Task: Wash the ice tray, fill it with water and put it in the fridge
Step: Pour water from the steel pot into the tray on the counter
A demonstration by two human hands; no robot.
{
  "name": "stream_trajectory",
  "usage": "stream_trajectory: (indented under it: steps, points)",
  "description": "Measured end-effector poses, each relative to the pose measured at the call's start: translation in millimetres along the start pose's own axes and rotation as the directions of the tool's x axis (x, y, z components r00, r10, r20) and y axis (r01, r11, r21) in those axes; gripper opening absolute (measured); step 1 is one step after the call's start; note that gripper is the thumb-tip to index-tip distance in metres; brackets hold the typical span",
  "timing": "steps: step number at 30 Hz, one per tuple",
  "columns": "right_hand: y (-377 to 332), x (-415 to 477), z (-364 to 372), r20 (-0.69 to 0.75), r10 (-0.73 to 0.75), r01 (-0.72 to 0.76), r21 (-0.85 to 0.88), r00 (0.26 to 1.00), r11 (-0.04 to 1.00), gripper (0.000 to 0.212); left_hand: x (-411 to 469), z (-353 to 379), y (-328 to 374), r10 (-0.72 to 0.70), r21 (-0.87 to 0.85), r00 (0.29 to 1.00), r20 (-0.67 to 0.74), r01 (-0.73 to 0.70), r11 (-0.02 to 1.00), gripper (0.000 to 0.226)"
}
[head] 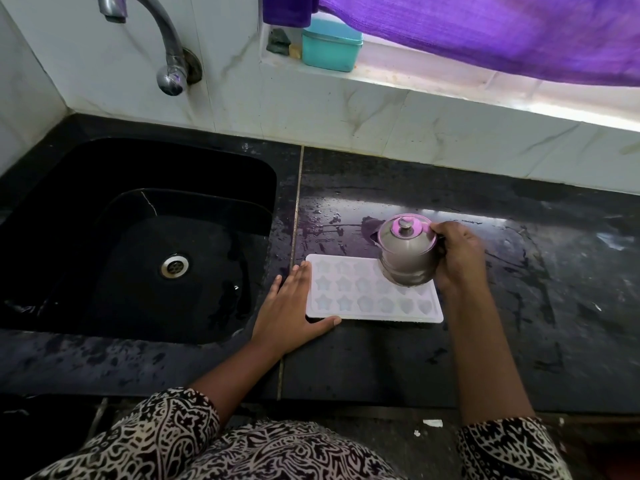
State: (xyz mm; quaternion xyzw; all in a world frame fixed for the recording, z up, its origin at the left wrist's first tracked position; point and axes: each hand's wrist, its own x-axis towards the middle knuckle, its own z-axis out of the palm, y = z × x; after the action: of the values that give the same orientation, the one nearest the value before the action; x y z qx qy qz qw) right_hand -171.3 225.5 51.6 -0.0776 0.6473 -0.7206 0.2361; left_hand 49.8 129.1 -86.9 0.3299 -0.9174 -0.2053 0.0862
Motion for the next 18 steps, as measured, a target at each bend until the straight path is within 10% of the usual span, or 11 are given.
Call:
stream_trajectory:
  steps: [18]
  points:
    - [0, -5, 12, -0.001, -0.042, 0.041, -0.158, 0.999, 0.987, 0.021, 0, -2, 1, 0.002, -0.005, 1.000, 0.004, -0.002, 1.000, 0.114]
